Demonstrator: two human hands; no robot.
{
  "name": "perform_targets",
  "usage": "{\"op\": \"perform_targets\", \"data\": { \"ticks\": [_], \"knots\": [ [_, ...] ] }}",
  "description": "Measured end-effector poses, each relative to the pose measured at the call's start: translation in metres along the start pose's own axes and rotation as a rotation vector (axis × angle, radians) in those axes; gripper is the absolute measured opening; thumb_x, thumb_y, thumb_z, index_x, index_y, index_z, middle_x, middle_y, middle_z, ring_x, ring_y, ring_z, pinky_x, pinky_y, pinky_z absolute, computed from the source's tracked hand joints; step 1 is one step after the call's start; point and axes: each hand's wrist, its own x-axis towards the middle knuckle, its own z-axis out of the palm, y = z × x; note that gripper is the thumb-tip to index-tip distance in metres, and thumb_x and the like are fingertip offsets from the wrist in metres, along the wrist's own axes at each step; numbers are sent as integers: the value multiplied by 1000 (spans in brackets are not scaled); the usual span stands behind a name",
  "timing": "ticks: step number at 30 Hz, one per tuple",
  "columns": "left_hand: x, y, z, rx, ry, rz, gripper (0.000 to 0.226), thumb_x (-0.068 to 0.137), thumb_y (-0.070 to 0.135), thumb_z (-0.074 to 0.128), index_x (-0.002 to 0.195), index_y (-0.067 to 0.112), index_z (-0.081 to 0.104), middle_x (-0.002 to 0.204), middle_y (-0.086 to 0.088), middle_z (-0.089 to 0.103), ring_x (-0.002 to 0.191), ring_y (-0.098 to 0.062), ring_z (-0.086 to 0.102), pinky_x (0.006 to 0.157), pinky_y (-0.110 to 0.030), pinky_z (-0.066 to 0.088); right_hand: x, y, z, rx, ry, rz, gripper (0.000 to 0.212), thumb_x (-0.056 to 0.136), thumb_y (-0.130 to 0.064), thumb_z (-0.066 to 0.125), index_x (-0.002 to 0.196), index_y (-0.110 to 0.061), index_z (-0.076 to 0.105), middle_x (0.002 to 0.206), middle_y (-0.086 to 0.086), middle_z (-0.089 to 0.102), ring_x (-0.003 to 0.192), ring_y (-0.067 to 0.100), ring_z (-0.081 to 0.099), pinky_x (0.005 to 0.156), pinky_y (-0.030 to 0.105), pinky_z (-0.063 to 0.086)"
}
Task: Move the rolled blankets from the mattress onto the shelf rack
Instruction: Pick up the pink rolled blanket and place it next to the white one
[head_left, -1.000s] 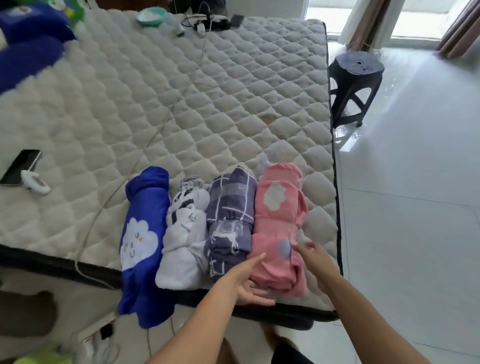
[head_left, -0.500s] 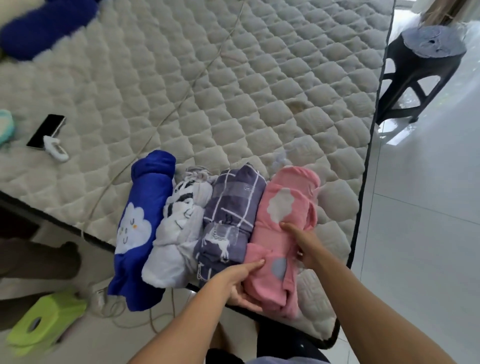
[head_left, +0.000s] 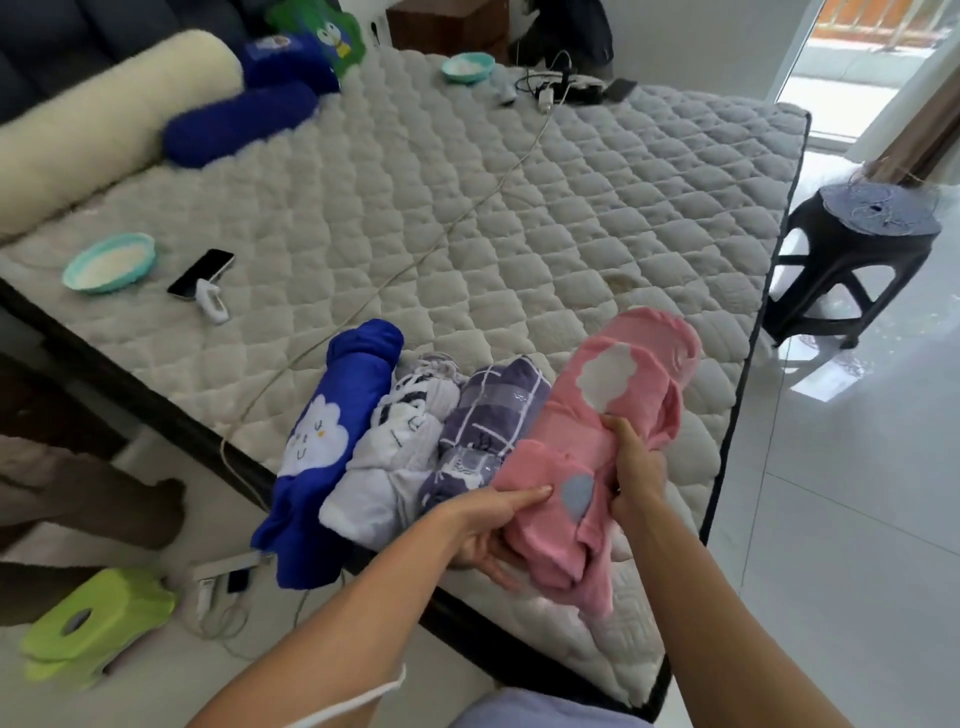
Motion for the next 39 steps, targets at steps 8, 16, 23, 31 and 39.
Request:
{"op": "perform_targets", "data": {
  "ticks": [8,16,23,31,39],
  "knots": [
    [-121,-75,-59,-136,264,230,87,73,55,72,143,17,37,139,-15,49,107,-34,59,67,-51,57,-138,8,55,-11,-400,-189,73,62,-31,81,127,-17,51,115,2,65,101,19,64,89,38,55],
    [-268,-287,-106,-691,743,555,53,80,34,74,123,10,55,108,-10,67,94,-28,64,81,-58,56,-331,122,99,-199,-923,-208,73,65,-29,81,130,-19,49,116,-1,65,101,17,63,93,44,54],
    [-371,-473,-87,-853,901,636,37,87,25,67,120,30,50,112,1,62,96,-27,62,80,-53,56,-501,242,92,-415,-1412,-324,90,54,-34,84,135,-22,46,125,-3,64,111,16,63,94,40,54],
    [-427,-651,-62,-1237,1084,689,65,71,20,74,129,27,46,133,-10,55,108,-35,60,79,-50,57,-674,372,72,-632,-1933,-512,69,64,-26,84,122,-19,48,111,-5,61,89,10,62,60,20,57],
    [-468,-780,-38,-1598,1324,588,54,63,7,73,111,23,56,98,-6,68,93,-27,62,95,-56,49,-804,505,36,-805,-2434,-468,83,65,-21,85,132,-15,37,116,-5,49,103,16,51,84,26,40]
  ]
}}
